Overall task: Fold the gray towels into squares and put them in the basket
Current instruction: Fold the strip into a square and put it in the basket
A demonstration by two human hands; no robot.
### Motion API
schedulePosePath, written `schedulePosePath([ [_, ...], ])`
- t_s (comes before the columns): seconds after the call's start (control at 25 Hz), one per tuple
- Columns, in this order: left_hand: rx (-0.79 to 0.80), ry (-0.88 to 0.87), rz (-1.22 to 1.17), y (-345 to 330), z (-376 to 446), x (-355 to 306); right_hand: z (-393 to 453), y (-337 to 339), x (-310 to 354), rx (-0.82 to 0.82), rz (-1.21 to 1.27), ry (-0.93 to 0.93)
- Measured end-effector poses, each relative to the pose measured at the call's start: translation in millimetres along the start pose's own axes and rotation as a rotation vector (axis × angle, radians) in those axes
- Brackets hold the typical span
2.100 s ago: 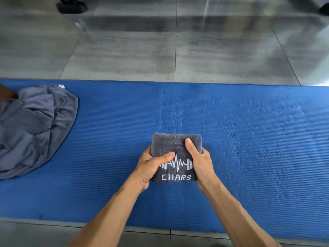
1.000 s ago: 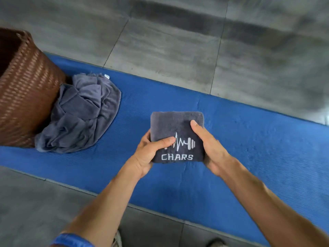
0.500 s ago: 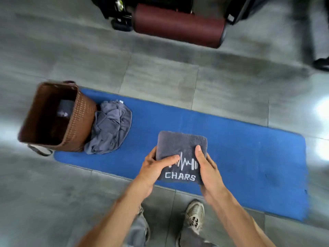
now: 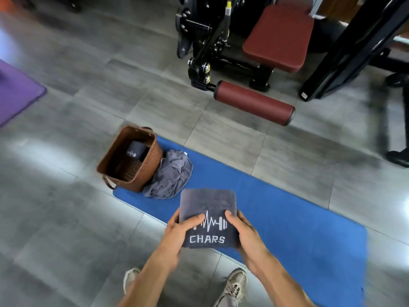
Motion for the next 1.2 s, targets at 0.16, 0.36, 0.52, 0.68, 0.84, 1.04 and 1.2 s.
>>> schedulePosePath([
  [0.16,0.024,-0.018,0.022,72.5,-12.5,-20.0,-10.3,-70.8,-18.7,0.018,-0.045,0.025],
  [0.36,0.064,-0.069,0.058,180.7,-25.3,-62.8,-10.1,-187.0,-50.9,0.004,-0.092,0.051],
  [0.52,0.079,-0.085,0.097,251.5,-41.6,-102.4,-18.7,-270.7,-58.9,-0.028,-0.042,0.104],
  [0.68,0.063,-0.082,0.113,283.4,-39.2,-131.0,-10.8,-312.6,-58.2,-0.093,0.067,0.139],
  [0.84,0.061,-0.101,0.141,296.4,-16.8,-165.8,17.3,-340.1,-42.1,-0.119,0.075,0.163],
  [1.04,0.053,-0.128,0.165,295.1,19.8,-221.3,61.0,-358.8,-6.1,-0.121,0.120,0.210],
  [1.2,0.054,-0.132,0.226,295.6,56.2,-276.9,99.4,-379.4,32.6,-0.132,0.169,0.232],
])
Point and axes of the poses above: each hand's wrist, its own z-axis towards the middle knuckle, its own y-axis out of the back of the hand, x = y × z, the point moved 3 cm from there along z, towards the middle knuckle, and after that the axes turned 3 degrees about -z, right-handed, at the moved point
